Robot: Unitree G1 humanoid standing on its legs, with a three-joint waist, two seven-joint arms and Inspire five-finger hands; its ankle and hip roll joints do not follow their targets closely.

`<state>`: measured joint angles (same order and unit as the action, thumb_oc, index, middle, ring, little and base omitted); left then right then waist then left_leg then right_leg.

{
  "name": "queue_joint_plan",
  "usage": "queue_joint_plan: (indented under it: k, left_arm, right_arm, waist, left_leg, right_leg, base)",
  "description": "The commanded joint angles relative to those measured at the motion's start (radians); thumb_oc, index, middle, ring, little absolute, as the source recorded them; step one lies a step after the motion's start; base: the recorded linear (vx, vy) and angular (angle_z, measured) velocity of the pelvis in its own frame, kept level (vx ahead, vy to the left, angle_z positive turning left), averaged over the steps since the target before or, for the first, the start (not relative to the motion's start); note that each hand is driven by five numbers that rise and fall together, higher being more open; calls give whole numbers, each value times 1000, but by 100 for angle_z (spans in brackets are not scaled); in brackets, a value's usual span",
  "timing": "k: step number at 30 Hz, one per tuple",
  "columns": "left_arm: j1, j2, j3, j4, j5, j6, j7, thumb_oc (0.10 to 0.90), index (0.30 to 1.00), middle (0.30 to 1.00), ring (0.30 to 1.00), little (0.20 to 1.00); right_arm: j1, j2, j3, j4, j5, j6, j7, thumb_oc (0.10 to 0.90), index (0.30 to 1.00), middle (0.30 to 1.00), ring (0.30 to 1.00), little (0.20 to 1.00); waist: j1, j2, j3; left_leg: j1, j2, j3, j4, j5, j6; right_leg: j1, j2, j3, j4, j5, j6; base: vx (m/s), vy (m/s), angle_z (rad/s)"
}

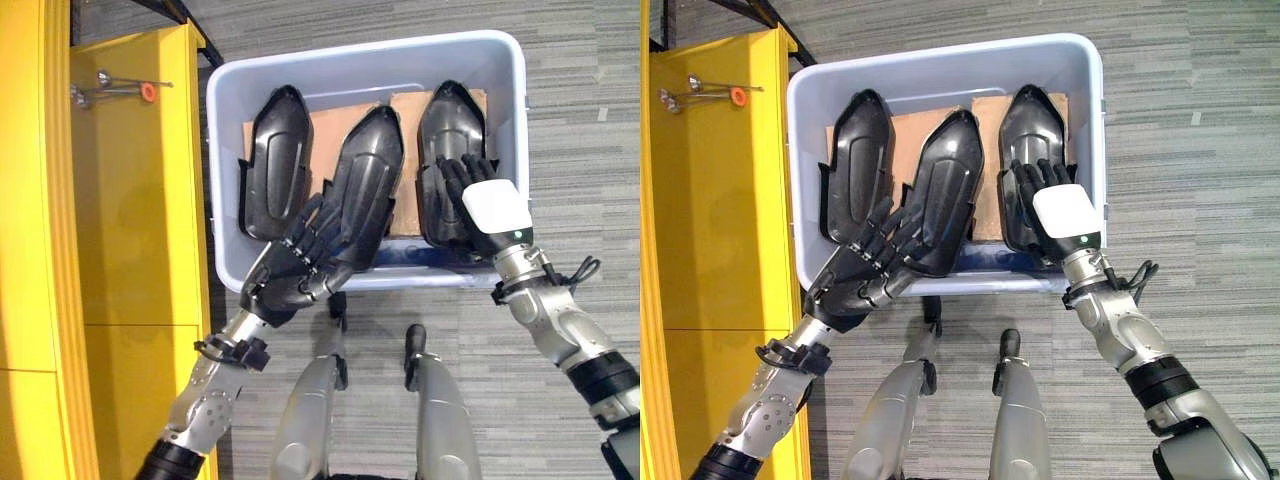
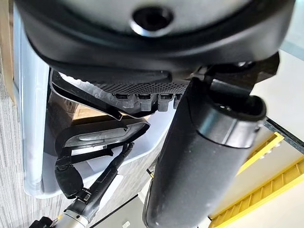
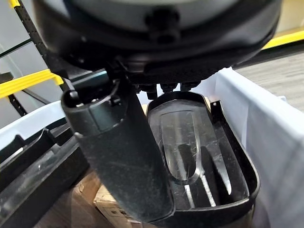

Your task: Move parts from the plastic box to the shelf.

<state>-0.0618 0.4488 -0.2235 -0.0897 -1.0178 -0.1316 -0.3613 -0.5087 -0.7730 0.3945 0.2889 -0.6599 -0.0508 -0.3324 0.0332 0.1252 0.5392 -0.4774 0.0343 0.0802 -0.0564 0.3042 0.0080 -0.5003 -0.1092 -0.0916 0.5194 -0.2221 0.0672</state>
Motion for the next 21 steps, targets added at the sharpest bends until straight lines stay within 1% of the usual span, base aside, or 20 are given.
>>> queue_joint_plan:
  k: [1,5,9,11,13,17,18,20,21]
  left_arm:
    - [-41,-11,28,-129,-49,-68,-51,900,1000,1000,1000,1000]
    - [-27,-13,51,-158,-48,-65,-23,900,1000,1000,1000,1000]
    - [-23,-17,56,-163,-43,-70,-7,900,1000,1000,1000,1000]
    - [-22,-19,55,-162,-45,-71,-8,900,1000,1000,1000,1000]
    - [-22,-19,54,-158,-41,-71,-13,900,1000,1000,1000,1000]
    - [-18,-14,55,-152,-42,-69,-26,900,1000,1000,1000,1000]
    - [-20,-13,55,-149,-39,-68,-27,900,1000,1000,1000,1000]
    - [-26,-14,53,-143,-39,-67,-30,900,1000,1000,1000,1000]
    - [-34,-14,53,-140,-37,-60,-26,900,1000,1000,1000,1000]
  right_arm:
    - [-63,-21,-42,-75,47,-24,-58,900,1000,1000,1000,1000]
    - [32,6,-115,-234,24,-25,-38,900,1000,1000,1000,1000]
    - [78,13,-147,-295,11,8,-16,900,1000,1000,1000,1000]
    - [84,15,-149,-297,6,18,-8,900,1000,1000,1000,1000]
    - [84,18,-142,-283,-17,45,21,900,1000,1000,1000,1000]
    - [84,16,-136,-242,27,73,55,900,1000,1000,1000,1000]
    - [81,17,-134,-230,43,71,58,900,1000,1000,1000,1000]
    - [72,20,-127,-208,43,78,60,900,1000,1000,1000,1000]
    - [60,22,-120,-188,36,94,67,900,1000,1000,1000,1000]
  waist:
    - [-4,-7,-19]
    - [-27,-18,-19]
    - [-40,-25,-19]
    - [-41,-27,-19]
    - [-42,-28,-19]
    - [-39,-27,-19]
    - [-37,-28,-19]
    - [-35,-28,-19]
    - [-33,-28,-19]
  left_leg:
    - [74,-43,3,71,-200,-6]
    - [76,-39,12,69,-202,-6]
    - [75,-36,17,71,-204,-7]
    - [75,-35,18,72,-205,-7]
    - [72,-34,19,72,-204,-8]
    - [70,-33,18,73,-203,-9]
    - [69,-32,17,74,-202,-9]
    - [65,-32,16,76,-202,-9]
    - [64,-33,14,78,-202,-10]
  right_leg:
    - [37,24,-26,-202,163,-11]
    - [33,27,-17,-201,165,-7]
    - [28,32,-9,-198,165,-6]
    - [29,33,-9,-199,165,-6]
    - [27,36,-7,-199,165,-6]
    - [27,36,-9,-200,165,-7]
    - [26,36,-10,-199,164,-8]
    - [23,37,-12,-196,163,-8]
    - [23,37,-13,-195,162,-9]
  base:
    - [0,0,0]
    - [0,0,0]
    - [7,3,-3]
    - [0,0,0]
    - [13,-17,-4]
    - [13,-25,-1]
    - [6,-39,0]
    - [1,-34,2]
    - [4,-33,3]
